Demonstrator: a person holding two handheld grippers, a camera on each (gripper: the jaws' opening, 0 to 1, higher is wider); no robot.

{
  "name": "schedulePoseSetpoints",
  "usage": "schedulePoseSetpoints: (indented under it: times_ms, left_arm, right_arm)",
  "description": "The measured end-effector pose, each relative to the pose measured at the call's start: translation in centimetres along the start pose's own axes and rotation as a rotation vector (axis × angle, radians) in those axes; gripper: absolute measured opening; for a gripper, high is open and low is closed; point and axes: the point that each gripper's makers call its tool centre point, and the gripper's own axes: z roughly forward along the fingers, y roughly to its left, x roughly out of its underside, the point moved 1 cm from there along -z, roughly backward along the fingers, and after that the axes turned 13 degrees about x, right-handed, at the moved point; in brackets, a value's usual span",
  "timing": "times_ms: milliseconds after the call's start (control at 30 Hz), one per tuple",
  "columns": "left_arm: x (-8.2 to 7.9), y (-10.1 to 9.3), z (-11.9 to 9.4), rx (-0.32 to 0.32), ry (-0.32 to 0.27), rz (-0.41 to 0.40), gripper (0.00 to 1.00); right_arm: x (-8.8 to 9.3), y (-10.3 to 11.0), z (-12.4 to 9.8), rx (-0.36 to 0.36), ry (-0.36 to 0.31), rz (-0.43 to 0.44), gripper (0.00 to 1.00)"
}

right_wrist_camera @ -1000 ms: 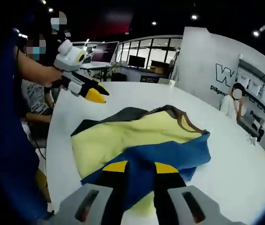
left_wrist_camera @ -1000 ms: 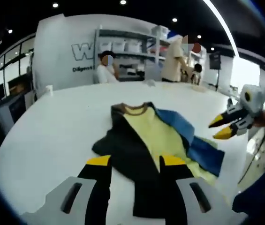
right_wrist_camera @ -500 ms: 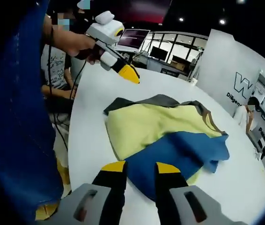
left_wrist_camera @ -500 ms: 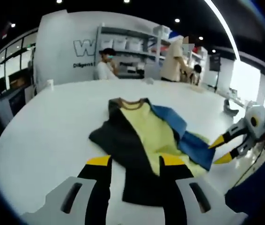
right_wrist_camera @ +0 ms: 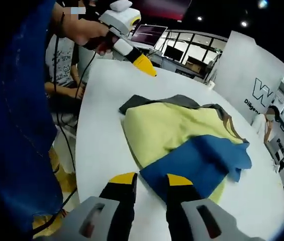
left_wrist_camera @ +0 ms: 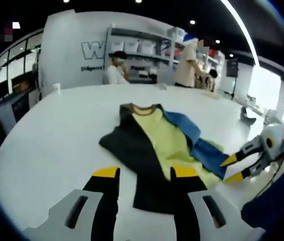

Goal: Fold the garment on the visible template until the final outline fits inside the template.

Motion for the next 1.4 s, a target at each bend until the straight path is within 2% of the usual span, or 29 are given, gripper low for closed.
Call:
schedulePoseSetpoints:
  times_ms: [233,333,400,500,800,933,1033,1167,1267,1367,1400]
  left_arm:
    - [0.1,-0.2,-0.3,0.000,0.004,0.000,0.37]
    - [0.2,-0.1,-0.3,0.000,0.001,0.003,0.37]
    - [0.2,0.0,-0.4,0.000,-0.001,0.004,0.37]
    - [0.2,0.0,-0.4,-0.002,-0.004,0.001,0.37]
    - [0.3,-0.2,-0.4,0.000,-0.009,0.001,0.37]
    - [0.2,-0.2,-0.5,-0.002,-0.016,0.001,0.37]
    - [0.2,-0.1,-0.5,-0.004,-0.018,0.000,0.37]
    - [0.1,-0.1,-0.8,-0.014,-0.025,-0.004,0.36]
    - [0.1,0.0,-0.9,-0.017,-0.027,-0.006,0.36]
    - [0.1,0.1,-1.0,-0.024,-0.032,-0.010,0.36]
    - [0.1,0.1,-1.0,-0.025,-0.032,-0.011,0.36]
  right_arm:
    - [0.0,-0.1,0.2,0.028,-0.005,-0.012,0.11]
    - [0.2,-0.1,0.3,0.028,0.004,-0.008,0.04]
    - [0.0,-0.3,0.1,0.031,-0.006,0.018,0.00]
    - [-0.2,-1.0,-0.3,0.045,-0.012,0.058,0.00]
    - [-1.3,-3.8,-1.1,0.086,-0.037,0.343,0.00]
    - [-1.8,-6.7,-1.5,0.112,-0.061,0.508,0.00]
    - [-1.8,-8.1,-1.7,0.128,-0.066,0.563,0.00]
    - [-1.6,-13.4,-2.0,0.160,-0.115,0.709,0.00]
    - [-1.8,-15.4,-2.1,0.156,-0.140,0.773,0.00]
    - [-1.8,-18.7,-2.3,0.159,-0.164,0.873,0.00]
    - [-1.8,-19.1,-2.4,0.162,-0.167,0.879,0.00]
